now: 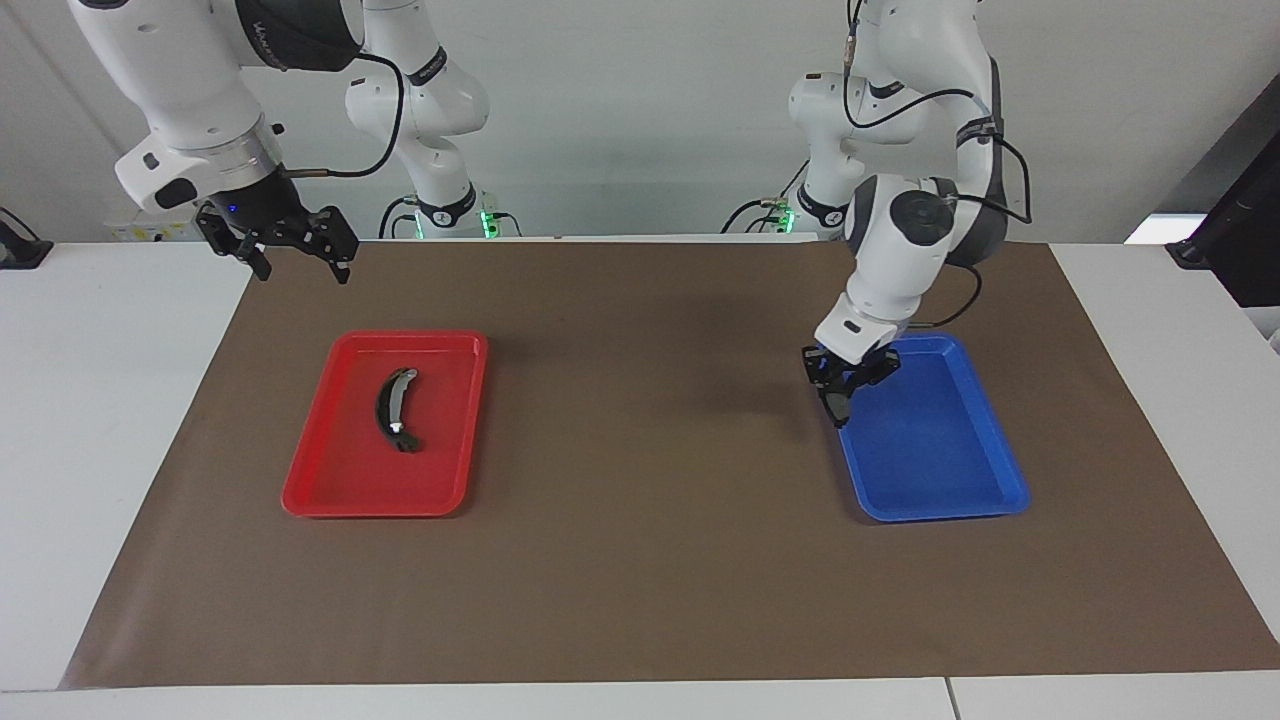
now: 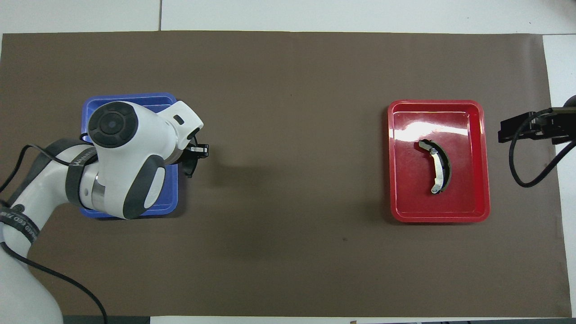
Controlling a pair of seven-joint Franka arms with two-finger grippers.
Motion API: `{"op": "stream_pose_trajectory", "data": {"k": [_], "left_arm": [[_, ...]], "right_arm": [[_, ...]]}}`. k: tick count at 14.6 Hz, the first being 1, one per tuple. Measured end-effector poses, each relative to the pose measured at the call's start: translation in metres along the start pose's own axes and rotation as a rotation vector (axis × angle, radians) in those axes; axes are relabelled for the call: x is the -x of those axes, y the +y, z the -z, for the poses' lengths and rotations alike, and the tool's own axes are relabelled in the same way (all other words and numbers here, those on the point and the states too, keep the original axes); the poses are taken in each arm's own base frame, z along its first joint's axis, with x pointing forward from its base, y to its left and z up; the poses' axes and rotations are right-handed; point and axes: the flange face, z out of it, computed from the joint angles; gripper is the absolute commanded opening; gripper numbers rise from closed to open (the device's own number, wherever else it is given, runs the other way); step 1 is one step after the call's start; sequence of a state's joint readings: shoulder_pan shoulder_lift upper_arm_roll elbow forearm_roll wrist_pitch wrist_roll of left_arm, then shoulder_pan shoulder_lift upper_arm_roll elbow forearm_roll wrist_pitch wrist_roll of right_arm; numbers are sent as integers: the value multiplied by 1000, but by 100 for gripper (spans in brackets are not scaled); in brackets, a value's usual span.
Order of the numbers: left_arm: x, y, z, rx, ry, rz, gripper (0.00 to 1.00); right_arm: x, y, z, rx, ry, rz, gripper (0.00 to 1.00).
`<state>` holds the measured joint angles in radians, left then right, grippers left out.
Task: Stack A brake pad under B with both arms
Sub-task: 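Place the dark pad mid-table with the left gripper while the right gripper reaches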
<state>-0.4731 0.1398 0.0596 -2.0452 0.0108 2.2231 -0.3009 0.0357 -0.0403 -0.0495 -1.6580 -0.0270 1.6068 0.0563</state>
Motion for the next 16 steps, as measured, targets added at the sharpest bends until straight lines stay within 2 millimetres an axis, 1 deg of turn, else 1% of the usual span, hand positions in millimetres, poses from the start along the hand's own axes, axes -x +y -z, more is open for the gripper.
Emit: {"op": "stream_pose_trajectory", "data": {"k": [1, 3, 4, 5, 6, 7, 8, 9, 11, 12, 14, 15, 16], "left_arm": [[1, 26, -6, -4, -2, 6, 1], [1, 83, -24, -8, -3, 26, 2], [-1, 108, -33, -5, 5, 31, 5], [-4, 128, -41, -1, 17, 27, 8], [-8, 144, -47, 7, 31, 17, 12], [-9, 156, -55, 13, 43, 5, 28], [-9, 164, -63, 15, 47, -6, 57], [-8, 169, -69, 15, 47, -13, 71], [-8, 171, -73, 18, 53, -16, 91], [-9, 170, -72, 19, 56, -15, 99], [-14, 167, -65, 23, 69, -8, 99], [-18, 162, -58, 27, 80, 3, 99], [-24, 151, -47, 33, 93, 19, 99]], "right_arm": [[-2, 1, -9, -1, 18, -2, 100], [-3, 7, -36, -4, 44, -9, 100], [-3, 9, -51, -4, 47, -5, 100], [-5, 10, -66, -4, 48, 3, 100], [-7, 10, -82, -4, 51, 9, 100], [-11, 9, -98, -4, 54, 13, 100], [-15, 8, -116, -3, 60, 14, 100], [-19, 7, -135, -3, 66, 16, 100], [-22, 4, -175, -3, 85, 26, 100], [-20, 1, -197, -3, 93, 42, 100], [-9, -6, -236, -4, 101, 71, 100], [-3, -8, -249, -4, 92, 82, 100], [2, -9, -259, -4, 83, 96, 100]]}}
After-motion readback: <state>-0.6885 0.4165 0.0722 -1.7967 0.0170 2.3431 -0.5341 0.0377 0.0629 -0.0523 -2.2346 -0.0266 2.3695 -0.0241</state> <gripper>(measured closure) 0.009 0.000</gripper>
